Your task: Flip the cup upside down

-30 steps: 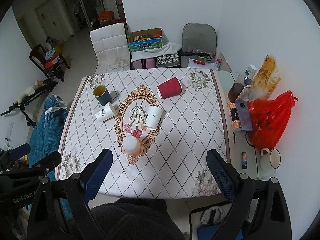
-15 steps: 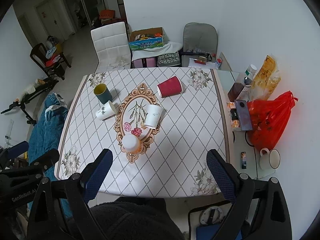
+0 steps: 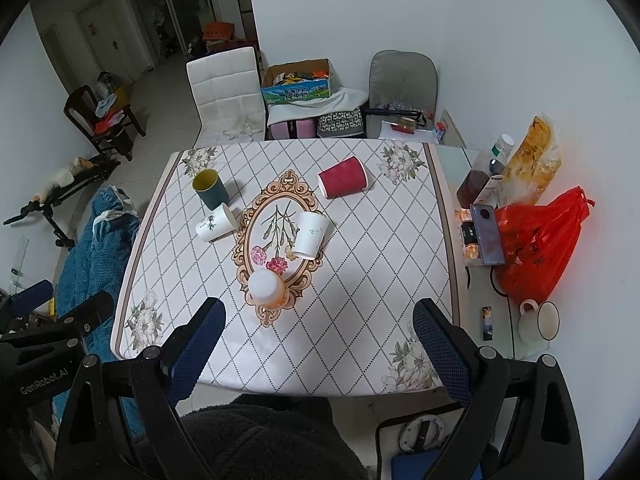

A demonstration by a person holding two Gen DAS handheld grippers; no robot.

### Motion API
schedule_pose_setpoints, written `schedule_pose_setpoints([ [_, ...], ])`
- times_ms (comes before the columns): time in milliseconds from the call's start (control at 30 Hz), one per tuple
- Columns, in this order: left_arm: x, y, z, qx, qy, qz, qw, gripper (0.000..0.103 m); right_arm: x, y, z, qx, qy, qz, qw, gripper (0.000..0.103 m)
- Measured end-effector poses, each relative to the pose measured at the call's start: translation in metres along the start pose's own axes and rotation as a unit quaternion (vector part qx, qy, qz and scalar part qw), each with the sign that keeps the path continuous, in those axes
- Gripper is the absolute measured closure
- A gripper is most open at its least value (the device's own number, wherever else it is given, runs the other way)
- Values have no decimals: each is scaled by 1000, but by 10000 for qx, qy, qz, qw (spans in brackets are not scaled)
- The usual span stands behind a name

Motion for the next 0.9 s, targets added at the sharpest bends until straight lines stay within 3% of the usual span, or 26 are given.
schedule_pose_setpoints([
  [900,4,7,0,-41,44,14,10000,4,7,4,1,-28,39,-12,10000,6],
])
Point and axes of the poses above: each gripper's, at about its wrist camera, not at the fingertips, and z roughly the way its jaws point, y to its left, x to its underside, the point moved 9 cm from there along z, roughly the way its jaws point, and after that the axes turned 2 degrees about x, right-handed, at the moved point
